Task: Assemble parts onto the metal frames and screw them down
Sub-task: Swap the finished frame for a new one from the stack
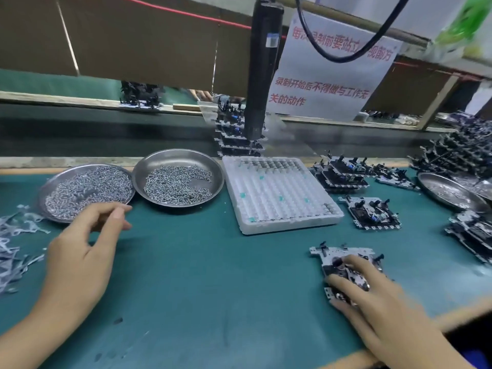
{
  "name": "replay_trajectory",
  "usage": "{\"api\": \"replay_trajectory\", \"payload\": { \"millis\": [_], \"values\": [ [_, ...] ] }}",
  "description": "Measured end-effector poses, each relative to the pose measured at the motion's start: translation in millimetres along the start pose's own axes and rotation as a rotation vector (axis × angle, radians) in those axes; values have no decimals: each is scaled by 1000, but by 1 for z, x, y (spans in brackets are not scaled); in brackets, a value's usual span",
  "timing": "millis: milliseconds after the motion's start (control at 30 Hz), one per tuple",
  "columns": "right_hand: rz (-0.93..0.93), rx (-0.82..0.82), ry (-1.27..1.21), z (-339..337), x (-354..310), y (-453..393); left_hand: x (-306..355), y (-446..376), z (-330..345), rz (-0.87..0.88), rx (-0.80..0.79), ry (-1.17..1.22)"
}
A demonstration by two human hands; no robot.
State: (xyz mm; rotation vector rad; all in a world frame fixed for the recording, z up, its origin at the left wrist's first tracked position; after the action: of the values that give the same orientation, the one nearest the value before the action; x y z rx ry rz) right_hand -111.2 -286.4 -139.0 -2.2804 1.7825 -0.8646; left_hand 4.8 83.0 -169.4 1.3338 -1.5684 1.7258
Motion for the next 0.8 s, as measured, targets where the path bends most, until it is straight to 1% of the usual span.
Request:
{"api": "replay_trajectory", "payload": {
  "millis": [67,133,167,200,267,367,467,533,567,633,700,800],
  "values": [
    [64,-44,118,17,38,7,0,0,0,14,2,-14],
    [171,-156,208,32,71,11,5,1,1,28,-1,-33],
    [200,-197,205,39,82,11,8,2,2,35,-7,-48],
    [218,-193,174,41,87,7,11,3,3,43,-13,-64],
    [226,-90,54,32,74,-7,18,5,7,64,-32,-95],
    [121,120,-285,11,14,-38,28,8,12,90,-66,-116],
    [-86,216,-534,-7,-60,-77,36,9,13,107,-56,-117],
    [-233,276,-616,-16,-102,-104,43,8,13,134,-49,-133],
    [-276,310,-648,-20,-117,-115,45,7,14,139,-47,-148],
    [-318,373,-672,-23,-140,-134,46,3,14,145,-45,-171],
    [-370,433,-635,-21,-157,-144,50,-8,14,151,-58,-191],
    [-452,503,-664,-14,-171,-146,65,-39,29,190,-163,-263]
  ]
}}
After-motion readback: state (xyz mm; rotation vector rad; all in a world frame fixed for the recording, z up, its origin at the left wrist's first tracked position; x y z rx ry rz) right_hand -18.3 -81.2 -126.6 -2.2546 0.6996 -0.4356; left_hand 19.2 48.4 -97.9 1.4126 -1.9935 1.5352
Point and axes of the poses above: each hand's wrist, its own y-axis away from the middle knuckle, its own z-axis out of the palm, x = y × z, the point moved 8 cm from there along -y, towards the middle knuckle, and after that the axes turned 10 degrees about y, right-handed, at the moved point
